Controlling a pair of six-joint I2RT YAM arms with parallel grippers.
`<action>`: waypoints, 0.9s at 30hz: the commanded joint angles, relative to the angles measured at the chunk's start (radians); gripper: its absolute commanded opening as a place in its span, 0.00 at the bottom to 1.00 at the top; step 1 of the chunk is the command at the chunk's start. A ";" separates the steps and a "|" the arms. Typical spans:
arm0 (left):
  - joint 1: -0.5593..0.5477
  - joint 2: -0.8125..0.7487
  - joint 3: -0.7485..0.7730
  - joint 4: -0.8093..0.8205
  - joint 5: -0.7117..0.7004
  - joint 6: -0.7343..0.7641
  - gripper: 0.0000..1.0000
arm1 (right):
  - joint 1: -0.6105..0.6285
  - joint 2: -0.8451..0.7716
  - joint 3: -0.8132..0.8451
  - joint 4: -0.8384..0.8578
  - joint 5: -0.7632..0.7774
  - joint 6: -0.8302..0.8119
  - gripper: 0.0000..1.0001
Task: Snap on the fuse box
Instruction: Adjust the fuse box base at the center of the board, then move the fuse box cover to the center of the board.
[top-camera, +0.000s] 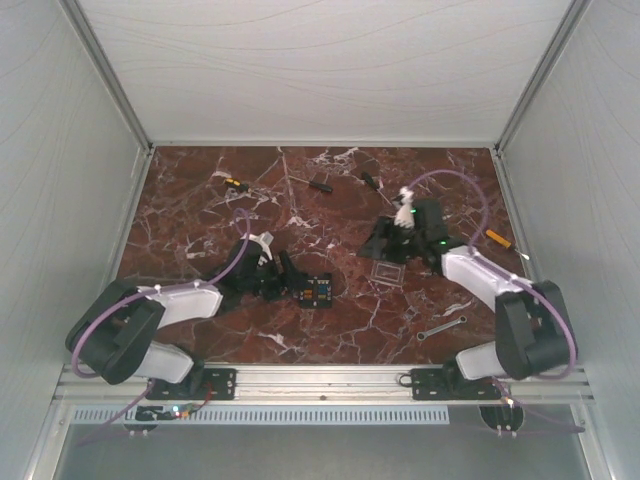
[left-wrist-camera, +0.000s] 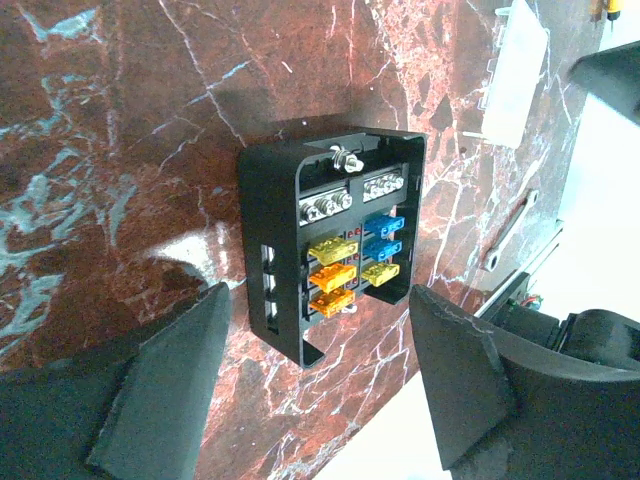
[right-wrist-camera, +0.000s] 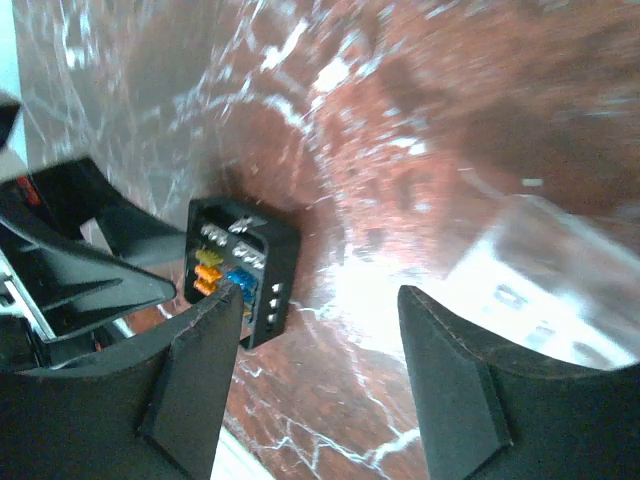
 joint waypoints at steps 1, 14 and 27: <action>0.012 -0.036 -0.003 -0.005 -0.019 0.012 0.74 | -0.176 -0.125 -0.070 -0.029 -0.044 -0.021 0.61; 0.035 -0.118 -0.032 -0.040 -0.055 0.031 0.98 | -0.532 -0.162 -0.286 0.185 -0.114 0.108 0.55; 0.044 -0.115 -0.037 -0.034 -0.045 0.030 0.99 | -0.460 0.089 -0.347 0.497 -0.274 0.195 0.28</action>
